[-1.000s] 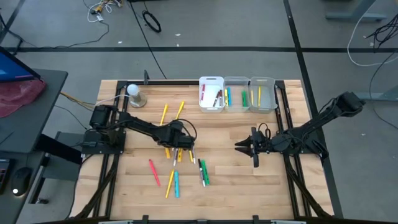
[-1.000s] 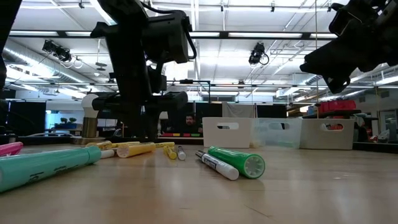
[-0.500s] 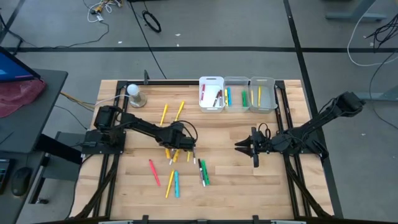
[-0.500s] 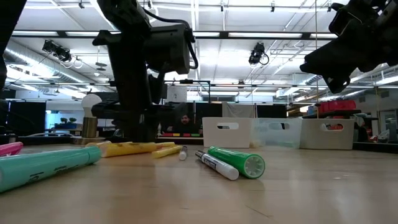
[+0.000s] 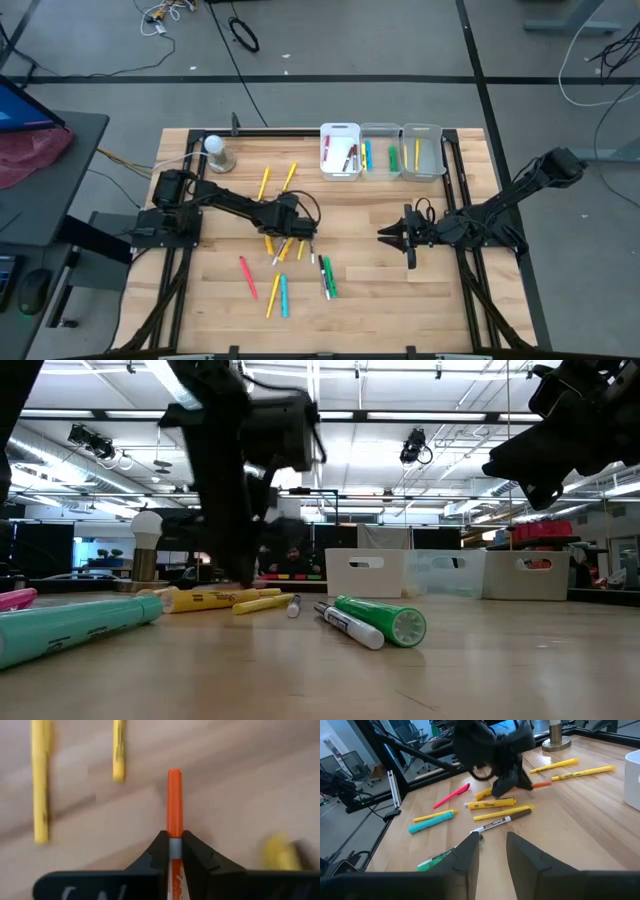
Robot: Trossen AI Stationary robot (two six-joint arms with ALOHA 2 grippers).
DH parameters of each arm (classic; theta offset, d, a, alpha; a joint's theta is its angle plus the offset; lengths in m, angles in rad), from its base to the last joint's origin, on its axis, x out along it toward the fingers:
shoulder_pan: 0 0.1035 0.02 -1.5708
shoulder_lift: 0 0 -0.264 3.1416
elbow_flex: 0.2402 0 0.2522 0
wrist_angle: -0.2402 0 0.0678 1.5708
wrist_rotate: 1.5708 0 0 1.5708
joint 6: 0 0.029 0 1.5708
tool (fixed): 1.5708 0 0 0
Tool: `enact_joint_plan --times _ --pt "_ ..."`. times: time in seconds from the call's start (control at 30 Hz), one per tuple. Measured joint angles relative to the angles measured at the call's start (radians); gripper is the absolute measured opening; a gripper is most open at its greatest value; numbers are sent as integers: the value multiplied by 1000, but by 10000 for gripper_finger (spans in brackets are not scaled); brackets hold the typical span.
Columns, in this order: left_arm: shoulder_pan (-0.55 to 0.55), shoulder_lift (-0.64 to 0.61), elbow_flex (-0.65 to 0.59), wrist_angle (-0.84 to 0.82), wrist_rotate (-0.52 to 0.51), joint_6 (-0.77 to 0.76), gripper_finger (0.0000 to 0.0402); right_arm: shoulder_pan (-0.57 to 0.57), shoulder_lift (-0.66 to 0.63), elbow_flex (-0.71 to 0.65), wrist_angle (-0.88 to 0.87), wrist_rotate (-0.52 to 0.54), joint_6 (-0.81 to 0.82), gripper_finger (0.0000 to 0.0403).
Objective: Pick & Place Markers
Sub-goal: Put the orange marker pen into the white bin
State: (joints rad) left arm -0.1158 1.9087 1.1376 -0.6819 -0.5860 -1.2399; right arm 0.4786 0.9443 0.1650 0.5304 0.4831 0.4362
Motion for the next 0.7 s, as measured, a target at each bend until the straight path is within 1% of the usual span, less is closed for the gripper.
enact_joint_plan --times 0.1,0.2,0.27,0.33,0.4,0.53,0.63,0.7 --pt "-1 -30 50 -34 -49 42 37 0 0 0 -2 0 -7 98" --pt "2 -55 104 -21 -103 117 34 -1 1 0 -2 2 -10 98" --pt "13 -65 156 16 -133 188 34 -6 3 2 -4 3 -11 98" --pt "35 -71 199 92 -150 283 34 -13 5 2 -2 3 -11 98" --pt "70 -71 230 226 -128 404 36 -21 7 2 -7 3 -11 98" --pt "178 -58 272 549 -2 640 34 -35 13 2 -2 3 -12 98" --pt "270 -26 313 691 42 742 33 -42 17 2 -3 2 -11 98" --pt "326 5 350 704 42 774 33 -42 19 2 1 2 -11 98"
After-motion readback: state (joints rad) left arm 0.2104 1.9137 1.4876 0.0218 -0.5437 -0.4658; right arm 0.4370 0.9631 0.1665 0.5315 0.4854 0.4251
